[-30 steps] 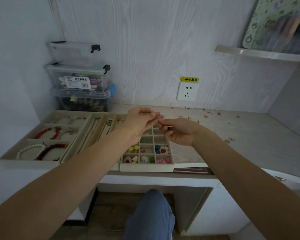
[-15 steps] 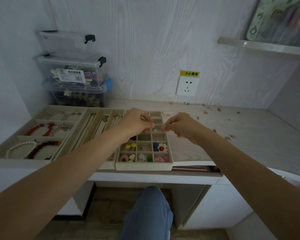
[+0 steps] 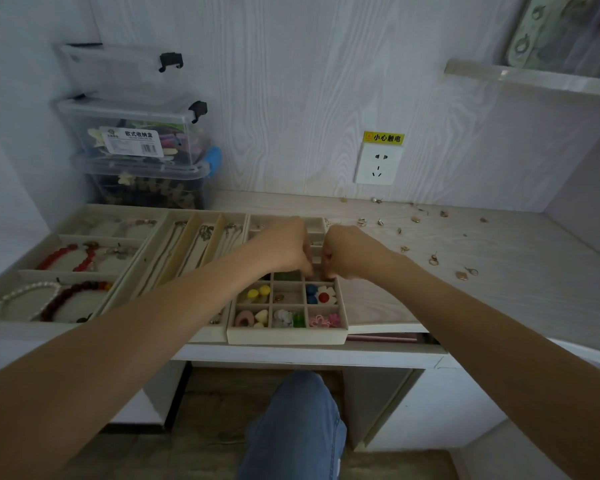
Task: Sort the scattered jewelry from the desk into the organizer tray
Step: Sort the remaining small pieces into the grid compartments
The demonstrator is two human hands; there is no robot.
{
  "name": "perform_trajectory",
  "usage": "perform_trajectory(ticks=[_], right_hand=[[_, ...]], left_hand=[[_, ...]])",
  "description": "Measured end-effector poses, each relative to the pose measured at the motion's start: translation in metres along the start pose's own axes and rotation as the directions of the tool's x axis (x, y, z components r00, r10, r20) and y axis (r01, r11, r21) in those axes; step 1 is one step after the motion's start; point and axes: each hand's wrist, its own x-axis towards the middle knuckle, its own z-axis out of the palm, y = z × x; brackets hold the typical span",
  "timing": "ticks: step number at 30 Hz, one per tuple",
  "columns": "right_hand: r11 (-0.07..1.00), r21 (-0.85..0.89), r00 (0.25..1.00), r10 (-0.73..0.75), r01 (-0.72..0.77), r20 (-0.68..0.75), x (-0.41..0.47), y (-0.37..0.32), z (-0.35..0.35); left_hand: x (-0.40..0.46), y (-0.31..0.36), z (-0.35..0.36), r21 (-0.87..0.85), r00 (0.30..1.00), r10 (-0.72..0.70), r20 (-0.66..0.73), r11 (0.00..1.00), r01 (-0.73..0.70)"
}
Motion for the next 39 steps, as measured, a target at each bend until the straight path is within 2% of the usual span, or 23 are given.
perform_trajectory(ticks=[7, 13, 16, 19, 25, 31, 32, 35, 39], right_hand=[[0.999, -0.026, 0.996, 0.019, -0.022, -0.091, -0.003, -0.005, 0.002], [0.999, 0.029, 0.992, 0.023, -0.02, -0.121, -0.006, -0.005, 0.006], [0.999, 0.033, 0.991, 0.024, -0.02, -0.133, -0.006, -0.004, 0.007], [0.997, 0.073, 0.991, 0.04, -0.031, -0.131, -0.004, 0.0, 0.009], [0.949, 0.314, 0.991, 0.036, 0.006, -0.127, -0.004, 0.013, 0.001], [0.772, 0.635, 0.998, 0.046, -0.007, -0.046, -0.017, 0.024, -0.007], [0.71, 0.704, 0.998, 0.062, -0.029, -0.021, -0.018, 0.026, -0.006], [0.413, 0.904, 0.994, 0.071, -0.11, 0.089, -0.02, 0.032, -0.006], [0.142, 0.978, 0.988, 0.056, -0.152, 0.145, -0.022, 0.041, -0.005]], left_hand=[[0.002, 0.011, 0.009, 0.241, 0.997, 0.053, -0.059, 0.97, -0.038], [0.005, 0.014, 0.012, 0.325, 0.991, 0.04, -0.129, 0.946, 0.004], [0.004, 0.011, 0.012, 0.286, 0.989, 0.063, -0.133, 0.958, -0.022], [0.0, 0.003, 0.006, 0.176, 0.987, 0.104, -0.121, 0.981, -0.082], [-0.014, -0.011, -0.013, 0.077, 0.978, 0.21, -0.009, 0.975, -0.209], [-0.018, -0.007, -0.011, 0.158, 0.972, 0.191, 0.137, 0.965, -0.212], [-0.018, -0.006, -0.009, 0.177, 0.973, 0.183, 0.141, 0.962, -0.207], [-0.015, -0.006, -0.005, 0.229, 0.972, 0.152, 0.178, 0.954, -0.191], [-0.013, -0.003, -0.002, 0.237, 0.966, 0.151, 0.208, 0.951, -0.2]])
